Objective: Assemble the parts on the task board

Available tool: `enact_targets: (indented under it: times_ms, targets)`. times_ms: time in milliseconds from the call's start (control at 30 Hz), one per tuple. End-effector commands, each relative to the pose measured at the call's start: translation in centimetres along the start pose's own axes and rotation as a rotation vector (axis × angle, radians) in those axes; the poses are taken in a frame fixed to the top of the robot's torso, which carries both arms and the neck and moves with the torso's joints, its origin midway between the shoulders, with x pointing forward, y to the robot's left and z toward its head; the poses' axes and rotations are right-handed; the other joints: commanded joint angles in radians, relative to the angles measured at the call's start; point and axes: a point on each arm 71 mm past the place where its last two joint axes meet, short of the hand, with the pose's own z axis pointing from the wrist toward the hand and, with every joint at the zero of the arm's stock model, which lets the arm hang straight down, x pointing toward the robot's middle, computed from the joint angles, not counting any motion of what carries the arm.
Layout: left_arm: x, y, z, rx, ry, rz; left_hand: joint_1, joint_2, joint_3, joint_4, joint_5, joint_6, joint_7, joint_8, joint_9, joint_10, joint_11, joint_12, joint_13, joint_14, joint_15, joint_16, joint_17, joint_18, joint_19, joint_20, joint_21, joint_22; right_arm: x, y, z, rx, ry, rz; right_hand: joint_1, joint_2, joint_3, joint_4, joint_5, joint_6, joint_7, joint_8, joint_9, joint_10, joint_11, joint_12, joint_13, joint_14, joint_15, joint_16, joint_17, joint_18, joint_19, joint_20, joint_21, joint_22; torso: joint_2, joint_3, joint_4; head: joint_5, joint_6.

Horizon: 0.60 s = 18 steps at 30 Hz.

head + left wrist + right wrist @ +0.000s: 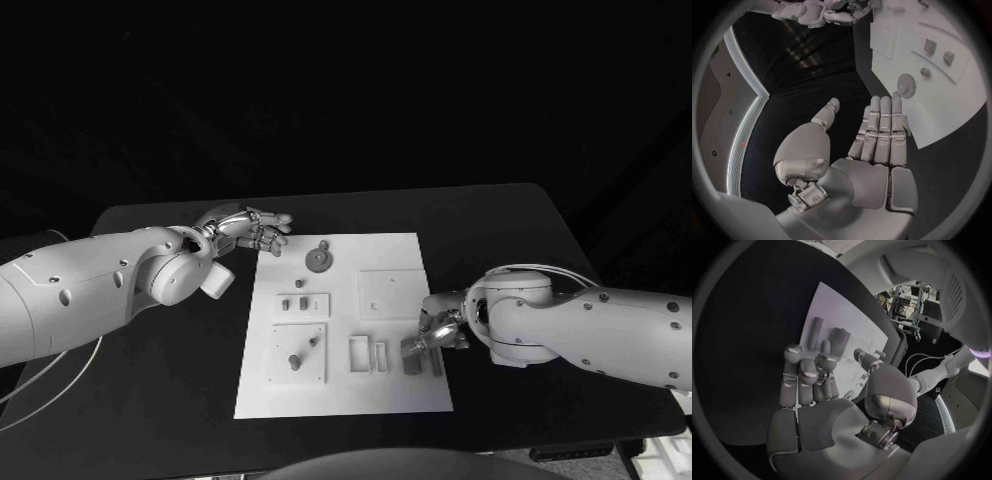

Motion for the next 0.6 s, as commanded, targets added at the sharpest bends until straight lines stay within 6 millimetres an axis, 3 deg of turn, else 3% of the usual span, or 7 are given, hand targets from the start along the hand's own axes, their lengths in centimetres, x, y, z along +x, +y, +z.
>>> enact_targets:
  times_ms: [33,600]
  targets:
    - [0.22,-0.1,0.03,0.005,0.013,-0.001,-0.011,-0.003,-0.007,0.001,-0.001,0.005,0.003,-0.001,-0.001,0.002,-0.007,0.005,0.001,0.007,0.0,-0.005,0.001,0.01,0.005,-0.002,0.003,-0.001,0.22,0.01,0.19,0.017,0.003,-0.086,0.002,-0.008,0.002,0.006,-0.005,0.008,-0.001,0.005,0.002,0.009,0.0,0.005,0.002,0.007,0.0,0.006,0.001,0.02,-0.001,-0.01,0.004,0.006,0.001,-0.0005,0.0006,0.003,0.002]
    - [0.37,-0.02,0.0,-0.004,0.035,-0.004,-0.015,-0.002,-0.008,0.002,-0.001,0.006,0.003,-0.001,-0.002,0.0,-0.006,0.004,0.001,0.006,0.0,-0.007,0.001,0.01,0.003,-0.002,0.001,-0.002,0.67,0.52,1.05,0.02,0.016,-0.09,0.008,0.009,0.0,0.011,-0.005,0.009,-0.003,0.007,0.005,0.013,-0.001,0.006,0.005,0.009,0.002,0.009,0.002,0.02,0.0,-0.012,0.008,0.008,0.003,-0.0017,-0.0003,0.012,0.004]
